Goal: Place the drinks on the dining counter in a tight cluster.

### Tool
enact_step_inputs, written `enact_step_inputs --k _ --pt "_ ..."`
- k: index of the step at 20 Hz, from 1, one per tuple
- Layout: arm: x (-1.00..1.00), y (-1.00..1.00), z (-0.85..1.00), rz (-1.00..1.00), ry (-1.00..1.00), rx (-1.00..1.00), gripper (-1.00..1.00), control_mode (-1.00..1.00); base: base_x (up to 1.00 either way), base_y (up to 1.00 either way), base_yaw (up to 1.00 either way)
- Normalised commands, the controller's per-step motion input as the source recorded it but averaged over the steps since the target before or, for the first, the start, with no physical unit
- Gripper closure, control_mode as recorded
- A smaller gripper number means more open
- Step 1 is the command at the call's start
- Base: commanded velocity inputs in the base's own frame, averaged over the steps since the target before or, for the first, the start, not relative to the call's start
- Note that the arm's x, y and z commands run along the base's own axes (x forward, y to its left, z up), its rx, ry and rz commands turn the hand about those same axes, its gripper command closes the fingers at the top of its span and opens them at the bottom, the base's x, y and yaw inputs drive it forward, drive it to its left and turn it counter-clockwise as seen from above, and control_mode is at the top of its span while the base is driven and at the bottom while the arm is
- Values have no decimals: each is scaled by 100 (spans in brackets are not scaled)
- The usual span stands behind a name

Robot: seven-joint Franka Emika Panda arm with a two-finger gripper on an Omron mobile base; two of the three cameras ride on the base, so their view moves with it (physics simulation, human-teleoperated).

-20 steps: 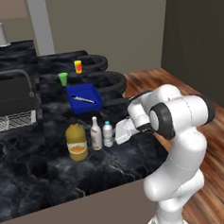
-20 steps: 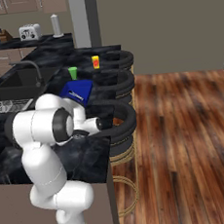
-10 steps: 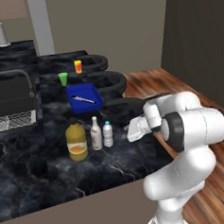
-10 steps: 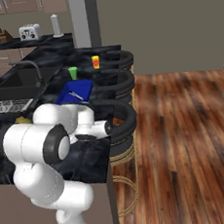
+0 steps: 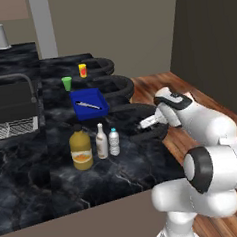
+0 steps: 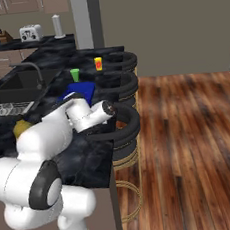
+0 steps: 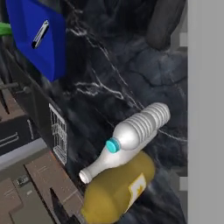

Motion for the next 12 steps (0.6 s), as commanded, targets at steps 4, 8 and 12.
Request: enact_step_inputs --k 4,8,12 --pt "-60 -38 50 -23 14 -13 -100 -100 0 0 0" --pt "-99 -13 52 -24 -8 -15 -100 -100 0 0 0" --pt "-100 -10 53 -26 -15 -19 -100 -100 0 0 0"
